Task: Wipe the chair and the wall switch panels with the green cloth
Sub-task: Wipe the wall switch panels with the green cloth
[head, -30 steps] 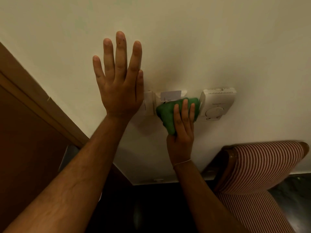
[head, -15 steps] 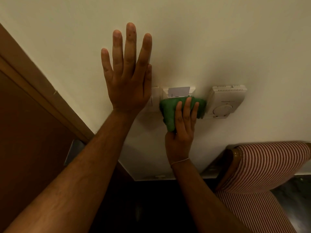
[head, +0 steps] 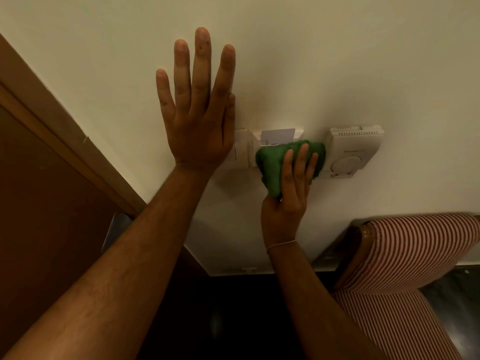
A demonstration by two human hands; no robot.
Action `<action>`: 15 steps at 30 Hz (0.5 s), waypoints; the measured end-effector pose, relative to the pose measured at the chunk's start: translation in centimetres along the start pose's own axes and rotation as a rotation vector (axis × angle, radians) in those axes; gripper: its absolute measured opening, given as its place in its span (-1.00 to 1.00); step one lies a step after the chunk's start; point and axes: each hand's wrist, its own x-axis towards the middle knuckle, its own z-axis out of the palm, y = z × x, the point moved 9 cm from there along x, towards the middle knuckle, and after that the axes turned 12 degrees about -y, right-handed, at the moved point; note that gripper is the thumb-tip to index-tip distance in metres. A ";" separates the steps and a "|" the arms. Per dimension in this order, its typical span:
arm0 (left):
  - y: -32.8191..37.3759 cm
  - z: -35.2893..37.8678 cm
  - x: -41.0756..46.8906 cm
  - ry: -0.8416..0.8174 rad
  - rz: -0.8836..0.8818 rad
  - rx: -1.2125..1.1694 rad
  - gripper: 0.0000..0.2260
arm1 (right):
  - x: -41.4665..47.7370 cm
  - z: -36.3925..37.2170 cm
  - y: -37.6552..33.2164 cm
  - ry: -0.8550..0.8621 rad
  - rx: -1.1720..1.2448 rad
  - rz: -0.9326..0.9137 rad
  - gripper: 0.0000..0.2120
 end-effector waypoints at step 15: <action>-0.5 0.0 -0.3 -0.026 0.024 -0.061 -0.44 | -3.2 3.7 -0.8 -0.233 -0.256 -0.250 -0.59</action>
